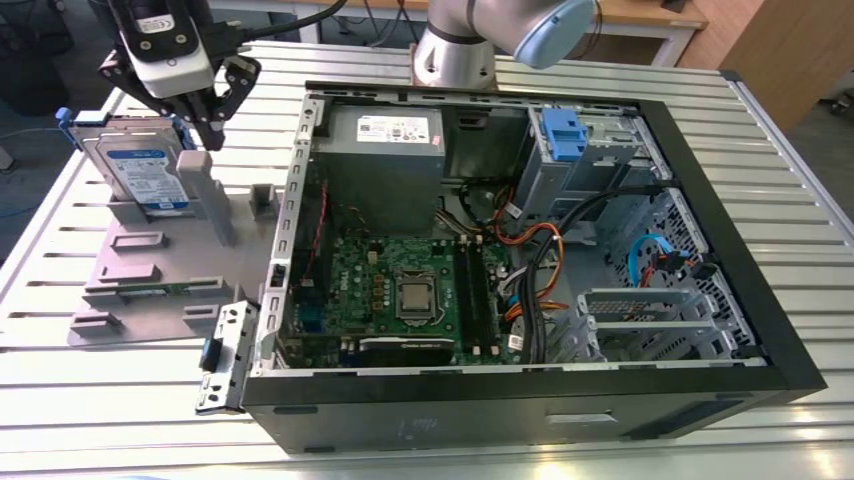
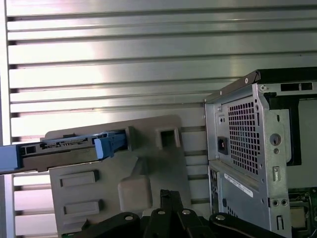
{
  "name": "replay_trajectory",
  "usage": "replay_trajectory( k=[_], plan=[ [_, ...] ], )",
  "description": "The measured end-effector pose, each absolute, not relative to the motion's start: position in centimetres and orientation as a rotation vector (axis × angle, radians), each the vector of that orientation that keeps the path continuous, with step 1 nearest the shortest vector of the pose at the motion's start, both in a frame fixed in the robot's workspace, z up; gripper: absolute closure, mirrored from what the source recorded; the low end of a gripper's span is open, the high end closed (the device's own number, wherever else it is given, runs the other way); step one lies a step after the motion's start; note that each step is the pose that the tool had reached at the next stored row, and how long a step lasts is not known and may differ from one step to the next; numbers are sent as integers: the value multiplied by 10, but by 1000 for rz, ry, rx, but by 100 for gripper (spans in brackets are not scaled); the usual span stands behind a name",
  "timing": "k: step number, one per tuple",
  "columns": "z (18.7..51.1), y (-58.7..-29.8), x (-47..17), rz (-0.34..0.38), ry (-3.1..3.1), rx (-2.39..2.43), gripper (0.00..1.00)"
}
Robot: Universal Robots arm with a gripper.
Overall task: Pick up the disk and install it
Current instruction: 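Reach for the disk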
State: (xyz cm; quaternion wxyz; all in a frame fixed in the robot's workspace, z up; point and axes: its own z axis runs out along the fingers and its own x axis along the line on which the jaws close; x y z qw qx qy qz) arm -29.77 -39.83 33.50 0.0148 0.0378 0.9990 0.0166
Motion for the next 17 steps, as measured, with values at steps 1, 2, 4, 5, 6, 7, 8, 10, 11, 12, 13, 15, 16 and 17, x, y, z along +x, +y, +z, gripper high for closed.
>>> replay_trajectory(
  k=[1,2,4,5,6,7,8,10,11,12,13,15,16,17],
  plan=[
    [335,-398,-298,52,3109,118,89],
    [335,-398,-299,52,3109,118,89],
    [335,-398,-301,52,3109,118,89],
    [335,-398,-301,52,3109,118,89],
    [335,-398,-302,52,3109,118,89],
    [335,-398,-302,52,3109,117,89],
    [335,-398,-303,52,3109,117,89],
    [335,-398,-304,52,3109,118,89],
    [335,-398,-304,52,3109,117,89],
    [335,-398,-305,52,3109,118,89],
    [335,-398,-305,52,3109,118,89],
    [335,-398,-306,52,3109,118,89],
    [335,-398,-306,52,3109,118,89],
    [335,-398,-307,52,3109,118,89]
  ],
)
